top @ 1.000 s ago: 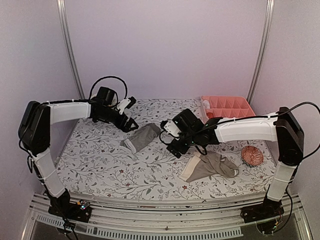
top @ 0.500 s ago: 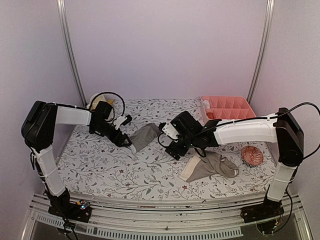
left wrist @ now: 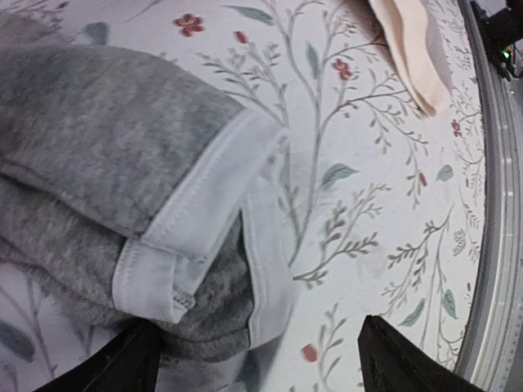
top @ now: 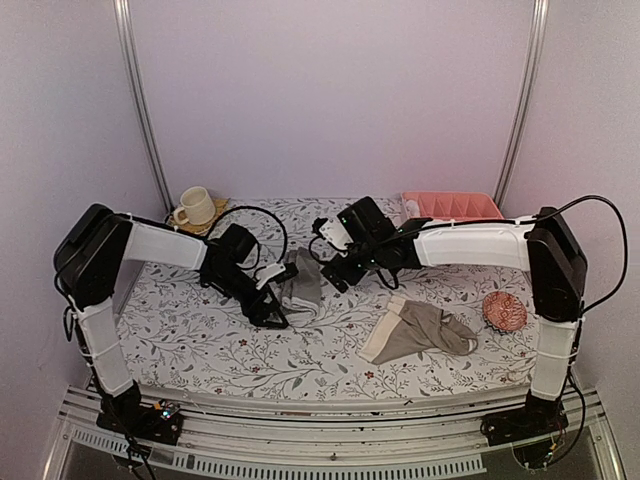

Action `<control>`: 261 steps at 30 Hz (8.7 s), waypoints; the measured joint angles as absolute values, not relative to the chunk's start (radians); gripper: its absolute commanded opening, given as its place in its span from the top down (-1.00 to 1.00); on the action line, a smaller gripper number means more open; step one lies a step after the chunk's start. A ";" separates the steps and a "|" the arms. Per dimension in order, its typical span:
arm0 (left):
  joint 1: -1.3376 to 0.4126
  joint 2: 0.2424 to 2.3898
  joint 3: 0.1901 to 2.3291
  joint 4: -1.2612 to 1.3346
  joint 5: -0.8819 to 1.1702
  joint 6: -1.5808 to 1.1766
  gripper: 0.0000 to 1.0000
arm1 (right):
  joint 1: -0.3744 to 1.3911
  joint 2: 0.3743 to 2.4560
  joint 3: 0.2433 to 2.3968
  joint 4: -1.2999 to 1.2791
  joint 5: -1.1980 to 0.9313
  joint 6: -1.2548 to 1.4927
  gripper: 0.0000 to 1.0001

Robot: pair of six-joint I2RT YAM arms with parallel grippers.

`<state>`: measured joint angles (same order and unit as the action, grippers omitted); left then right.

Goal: Roll the underwear
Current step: Rotate the underwear at the center of the board, then smooth out the underwear at the center of the board, then pick up the underwear from the center of the board, then roll the underwear at the center of the board.

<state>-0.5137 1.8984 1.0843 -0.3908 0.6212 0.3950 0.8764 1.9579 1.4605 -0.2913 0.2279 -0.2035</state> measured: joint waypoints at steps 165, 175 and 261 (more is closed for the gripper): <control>-0.650 1.464 0.696 0.050 0.311 1.082 -0.97 | 1.148 1.475 0.959 -0.027 0.179 -0.457 -0.97; -0.746 1.569 0.677 0.131 0.224 1.139 -0.96 | 1.111 1.324 0.851 0.045 0.210 -0.372 -0.98; -0.723 1.927 1.003 -0.063 0.569 0.444 1.00 | 1.197 1.335 0.778 0.040 0.226 -0.469 -0.98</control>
<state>-0.7231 1.9274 1.0031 -0.0628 0.5690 0.4438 1.1969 1.3350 0.7776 0.0399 0.2264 -0.4690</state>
